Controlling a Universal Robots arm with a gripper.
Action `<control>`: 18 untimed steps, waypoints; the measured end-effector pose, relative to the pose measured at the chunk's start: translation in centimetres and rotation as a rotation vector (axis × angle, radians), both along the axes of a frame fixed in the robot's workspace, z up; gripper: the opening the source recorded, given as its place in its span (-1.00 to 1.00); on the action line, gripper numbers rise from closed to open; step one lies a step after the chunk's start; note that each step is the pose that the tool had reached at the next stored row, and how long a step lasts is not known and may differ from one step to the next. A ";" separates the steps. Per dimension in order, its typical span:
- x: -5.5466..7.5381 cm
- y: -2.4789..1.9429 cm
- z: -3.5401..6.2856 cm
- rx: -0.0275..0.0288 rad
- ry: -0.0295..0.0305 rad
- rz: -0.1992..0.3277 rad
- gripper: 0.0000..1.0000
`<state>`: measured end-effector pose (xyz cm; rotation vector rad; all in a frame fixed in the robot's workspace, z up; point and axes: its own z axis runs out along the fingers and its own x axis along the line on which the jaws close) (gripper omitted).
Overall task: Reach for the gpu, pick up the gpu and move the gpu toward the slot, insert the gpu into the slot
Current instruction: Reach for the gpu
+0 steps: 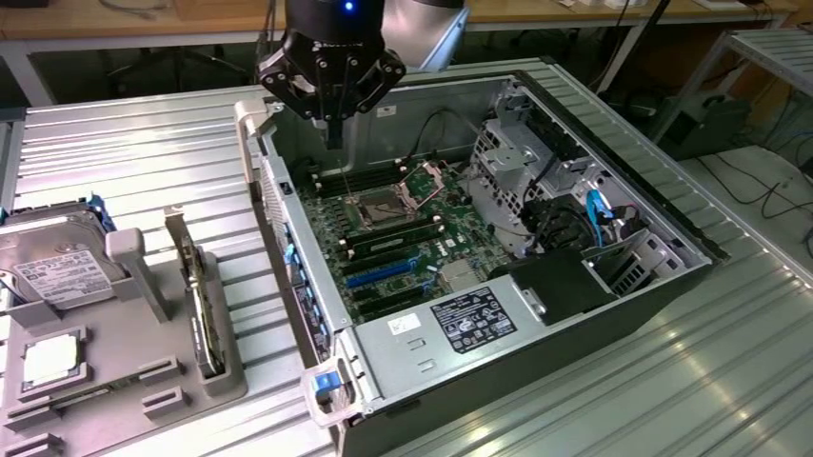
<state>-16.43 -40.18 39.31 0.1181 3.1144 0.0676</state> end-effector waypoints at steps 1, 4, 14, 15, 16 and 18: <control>-0.1 0.00 0.00 0.0000 0.0000 0.000 -0.79; -0.3 -0.06 0.00 -0.0001 0.0006 0.000 -0.79; -1.0 -0.25 -0.01 0.0000 0.0009 0.000 -0.79; -1.0 -0.27 -0.01 0.0000 0.0010 0.000 -0.79; -1.1 -0.28 -0.01 0.0000 0.0010 0.000 -0.79; -1.2 -0.30 -0.01 0.0000 0.0013 0.000 -0.79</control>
